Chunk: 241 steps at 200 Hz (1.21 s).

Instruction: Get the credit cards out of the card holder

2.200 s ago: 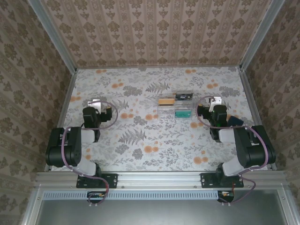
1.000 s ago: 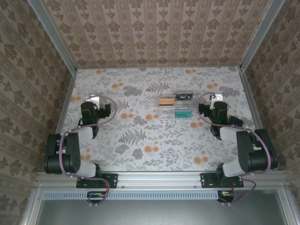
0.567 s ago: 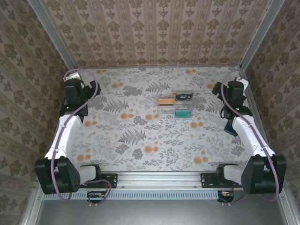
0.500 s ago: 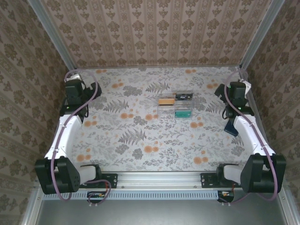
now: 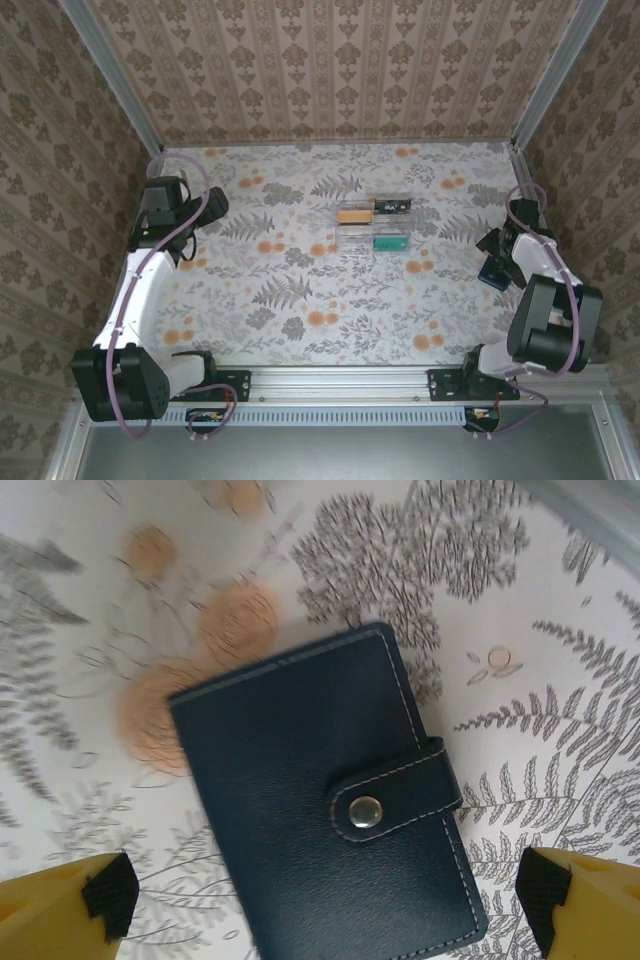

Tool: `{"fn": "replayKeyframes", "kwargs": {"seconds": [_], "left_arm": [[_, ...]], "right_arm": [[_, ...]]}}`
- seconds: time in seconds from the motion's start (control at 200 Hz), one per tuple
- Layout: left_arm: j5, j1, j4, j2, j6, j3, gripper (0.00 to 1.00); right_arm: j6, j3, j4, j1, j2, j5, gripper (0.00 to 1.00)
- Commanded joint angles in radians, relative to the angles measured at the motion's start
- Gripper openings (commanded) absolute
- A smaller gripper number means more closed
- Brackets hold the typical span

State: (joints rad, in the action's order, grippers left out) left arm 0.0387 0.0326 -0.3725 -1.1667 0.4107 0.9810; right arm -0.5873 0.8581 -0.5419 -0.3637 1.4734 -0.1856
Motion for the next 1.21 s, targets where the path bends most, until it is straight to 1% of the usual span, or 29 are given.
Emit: {"fn": "replayKeyframes", "kwargs": {"seconds": [0.0, 0.13, 0.225, 0.29, 0.345, 0.41, 0.525, 0.61, 0.93, 1.11, 1.2], "left_arm": [[0.034, 0.010, -0.014, 0.018, 0.017, 0.024, 1.00], [0.037, 0.020, -0.011, 0.019, 0.018, 0.021, 1.00], [0.042, 0.027, -0.008, 0.019, 0.018, 0.019, 1.00], [0.043, 0.032, -0.003, 0.020, 0.017, 0.017, 1.00], [0.041, 0.038, 0.000, 0.019, 0.014, 0.016, 1.00], [0.041, 0.039, 0.009, 0.016, 0.014, 0.009, 1.00], [0.046, 0.041, 0.015, 0.010, 0.017, 0.012, 1.00], [0.046, 0.043, 0.012, 0.007, 0.016, 0.017, 1.00], [0.058, 0.050, 0.016, 0.010, 0.011, 0.007, 1.00], [0.060, 0.054, 0.011, 0.018, 0.014, 0.000, 1.00], [0.062, 0.056, -0.003, 0.020, 0.018, 0.001, 1.00]], "right_arm": [[0.001, 0.045, -0.075, -0.013, 0.048, 0.036, 0.99], [0.024, 0.068, -0.073, -0.015, 0.105, 0.085, 0.92], [0.040, 0.069, -0.075, -0.010, 0.119, 0.113, 0.87], [0.054, 0.062, -0.068, -0.004, 0.117, 0.133, 0.78], [0.058, 0.057, -0.066, 0.010, 0.117, 0.147, 0.74], [0.067, 0.056, -0.068, 0.029, 0.128, 0.166, 0.66], [0.069, 0.067, -0.115, 0.066, 0.145, 0.150, 0.64], [0.068, 0.054, -0.133, 0.107, 0.126, 0.153, 0.58], [0.010, -0.040, -0.220, 0.295, 0.015, 0.141, 0.58], [-0.068, -0.102, -0.249, 0.452, -0.056, 0.155, 0.58], [-0.119, -0.135, -0.263, 0.553, -0.076, 0.153, 0.58]]}}
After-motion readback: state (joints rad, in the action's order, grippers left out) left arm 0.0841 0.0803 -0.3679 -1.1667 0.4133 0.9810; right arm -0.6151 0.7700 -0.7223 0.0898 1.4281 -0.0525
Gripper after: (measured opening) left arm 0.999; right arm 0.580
